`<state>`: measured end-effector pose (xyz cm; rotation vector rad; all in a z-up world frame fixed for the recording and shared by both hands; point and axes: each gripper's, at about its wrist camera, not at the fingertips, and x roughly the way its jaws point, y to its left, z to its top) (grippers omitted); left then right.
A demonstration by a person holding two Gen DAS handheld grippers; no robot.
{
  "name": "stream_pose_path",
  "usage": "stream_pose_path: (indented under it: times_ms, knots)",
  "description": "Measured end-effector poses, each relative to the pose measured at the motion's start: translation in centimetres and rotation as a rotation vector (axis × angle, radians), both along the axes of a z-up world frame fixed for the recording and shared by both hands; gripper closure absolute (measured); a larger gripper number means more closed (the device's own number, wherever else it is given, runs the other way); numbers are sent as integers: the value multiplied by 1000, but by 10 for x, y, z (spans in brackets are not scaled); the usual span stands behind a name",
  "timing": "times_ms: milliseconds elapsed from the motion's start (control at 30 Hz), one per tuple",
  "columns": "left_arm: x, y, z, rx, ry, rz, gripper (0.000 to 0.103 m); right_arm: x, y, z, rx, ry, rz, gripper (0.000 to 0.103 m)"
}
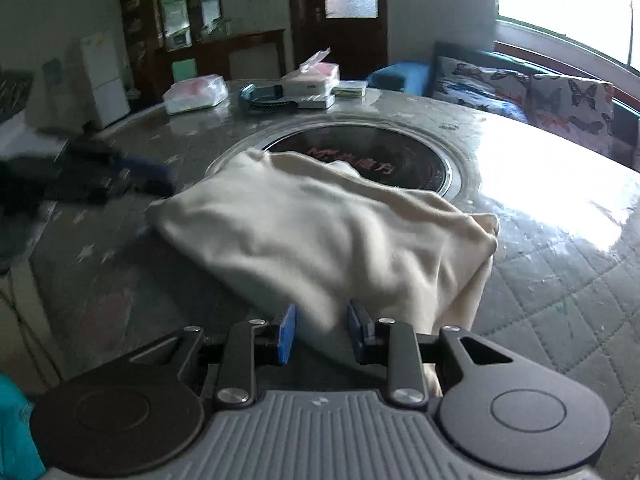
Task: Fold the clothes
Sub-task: 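Grasp the folded shirt edge with the left gripper while the right gripper presses it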
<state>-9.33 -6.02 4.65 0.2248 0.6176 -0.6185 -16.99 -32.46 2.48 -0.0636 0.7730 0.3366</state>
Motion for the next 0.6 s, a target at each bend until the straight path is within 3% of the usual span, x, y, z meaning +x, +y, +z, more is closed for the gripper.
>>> stream_pose_path:
  times_ms: [133, 300, 600]
  knots:
    - [5, -21, 5, -18, -11, -48, 77, 5, -13, 15, 54, -15, -21, 75]
    - [9, -70, 0, -29, 0, -152, 77, 42, -29, 25, 43, -57, -98, 75]
    - [9, -144, -22, -53, 69, -310, 78, 109, -40, 5, 34, 28, -106, 82]
